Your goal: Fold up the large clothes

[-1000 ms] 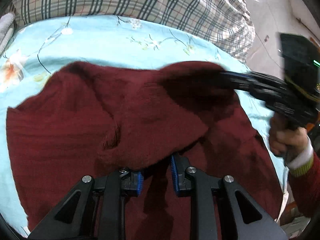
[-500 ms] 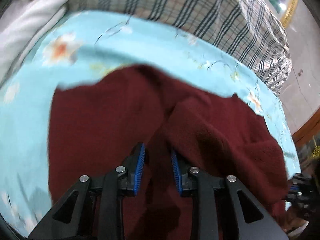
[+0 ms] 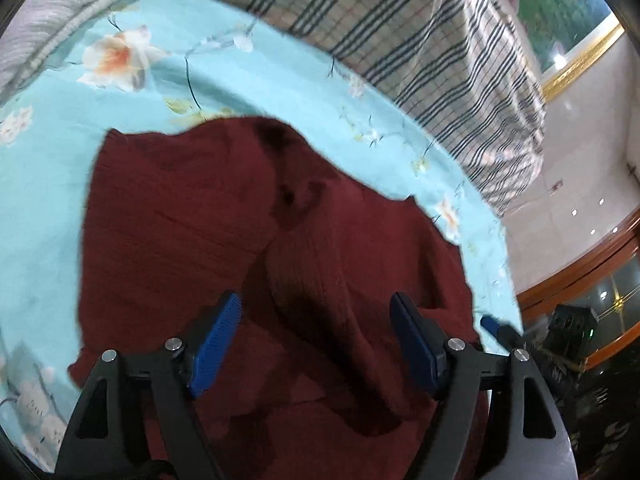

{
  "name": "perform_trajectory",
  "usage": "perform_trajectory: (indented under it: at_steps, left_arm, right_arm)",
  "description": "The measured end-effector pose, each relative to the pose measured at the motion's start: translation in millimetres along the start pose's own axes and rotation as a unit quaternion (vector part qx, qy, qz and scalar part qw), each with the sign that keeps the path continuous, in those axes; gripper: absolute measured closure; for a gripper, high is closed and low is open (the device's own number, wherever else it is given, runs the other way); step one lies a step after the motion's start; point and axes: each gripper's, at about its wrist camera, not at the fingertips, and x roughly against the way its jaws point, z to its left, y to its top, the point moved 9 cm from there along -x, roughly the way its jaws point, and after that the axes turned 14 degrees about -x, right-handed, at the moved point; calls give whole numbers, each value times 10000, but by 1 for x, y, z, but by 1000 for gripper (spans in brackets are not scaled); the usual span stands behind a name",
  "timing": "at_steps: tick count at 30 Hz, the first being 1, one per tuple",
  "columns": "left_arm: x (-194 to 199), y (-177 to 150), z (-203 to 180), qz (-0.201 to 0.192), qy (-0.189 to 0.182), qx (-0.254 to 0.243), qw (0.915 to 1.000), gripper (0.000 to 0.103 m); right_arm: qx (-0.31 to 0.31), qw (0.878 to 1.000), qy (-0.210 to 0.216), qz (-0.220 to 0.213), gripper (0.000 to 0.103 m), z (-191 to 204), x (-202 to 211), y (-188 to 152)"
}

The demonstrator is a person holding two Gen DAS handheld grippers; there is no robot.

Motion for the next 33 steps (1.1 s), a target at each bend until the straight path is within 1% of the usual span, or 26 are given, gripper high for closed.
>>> perform_trajectory:
  at_steps: [1, 4, 5, 6, 7, 8, 9, 10, 11, 12, 13, 15, 16, 18, 20, 21, 22, 24, 26, 27, 29, 30, 31, 32, 33]
  left_arm:
    - [-7, -2, 0, 104, 20, 4, 9999, 26]
    - [-21, -5, 0, 251, 77, 23, 9997, 28]
    - [-24, -5, 1, 248, 97, -3, 9996, 34]
    - [-25, -5, 0, 240, 120, -52, 9996, 49]
    - [-27, -5, -2, 248, 90, -124, 9996, 61]
    - [-30, -5, -4, 273, -9, -173, 9995, 88]
    - [-32, -4, -6, 273, -92, -198, 9994, 95]
    - [-31, -2, -8, 210, -130, -232, 9994, 96]
    - [-27, 1, -12, 86, -192, -284, 9994, 96]
    - [-16, 7, -20, -195, -346, -354, 9986, 97]
    - [-8, 10, -23, -378, -432, -374, 9977, 97]
    - [7, 13, -24, -718, -536, -391, 9952, 97]
    - [10, 11, -19, -816, -482, -391, 9947, 97]
    - [7, 6, -4, -805, -435, -233, 9955, 97]
    - [-6, -4, 16, -608, -319, 16, 9976, 97]
    - [-16, -13, 26, -407, -181, 116, 9989, 96]
    - [-21, -17, 28, -317, -157, 169, 9992, 96]
    - [-19, -21, 28, -267, -144, 191, 9994, 92]
    - [-9, -21, 24, -283, 65, 68, 9996, 90]
    - [1, -19, 18, -319, 209, -61, 9993, 86]
    - [17, -16, 3, -424, 248, -303, 9983, 82]
    - [24, -13, -7, -491, 241, -448, 9975, 75]
    - [31, -7, -26, -570, 224, -718, 9955, 70]
    - [33, -3, -36, -585, 214, -865, 9943, 57]
    - [35, 1, -51, -581, 207, -1120, 9918, 47]
  right_arm:
    - [-213, 9996, -175, 10, 53, -10, -6, 4]
    - [-543, 9983, -138, 181, 53, -15, -22, 8]
    - [-591, 9979, -135, 247, 53, -14, -29, 8]
    - [-625, 9975, -141, 293, 53, -14, -35, 7]
    - [-687, 9970, -115, 341, 53, -13, -42, 6]
    - [-749, 9964, -123, 373, 53, -14, -46, 5]
    - [-833, 9956, -148, 396, 60, -17, -50, 5]
    - [-892, 9951, -129, 408, 87, -18, -52, 5]
    - [-963, 9946, 31, 387, 100, -17, -51, 6]
    - [-1027, 9939, 297, 270, 99, -12, -46, 10]
    - [-1060, 9922, 646, 69, 99, -6, -36, 16]
    - [-1044, 9883, 1090, -210, 99, 1, -22, 22]
    - [-1007, 9887, 1070, -285, 99, -3, -19, 21]
    - [-1000, 9912, 842, -188, 99, -16, -24, 15]
    - [-1180, 9917, 499, 41, 99, -39, -36, 2]
    - [-1289, 9907, 417, 132, 98, -45, -41, -2]
    - [-1420, 9887, 421, 218, 98, -51, -43, -6]
    - [-1420, 9887, 431, 192, 97, -49, -37, -6]
    - [-1281, 9911, 347, 89, 94, -46, -29, -6]
    - [-1228, 9919, 315, 84, 92, -45, -25, -7]
    - [-1189, 9925, 263, 89, 91, -44, -22, -5]
    - [-1202, 9924, 248, 73, 90, -44, -20, -5]
    - [-1228, 9922, 232, 41, 90, -45, -18, -5]
    - [-1258, 9918, 226, -38, 90, -45, -14, -4]
    - [-1291, 9913, 251, -108, 90, -45, -10, -4]
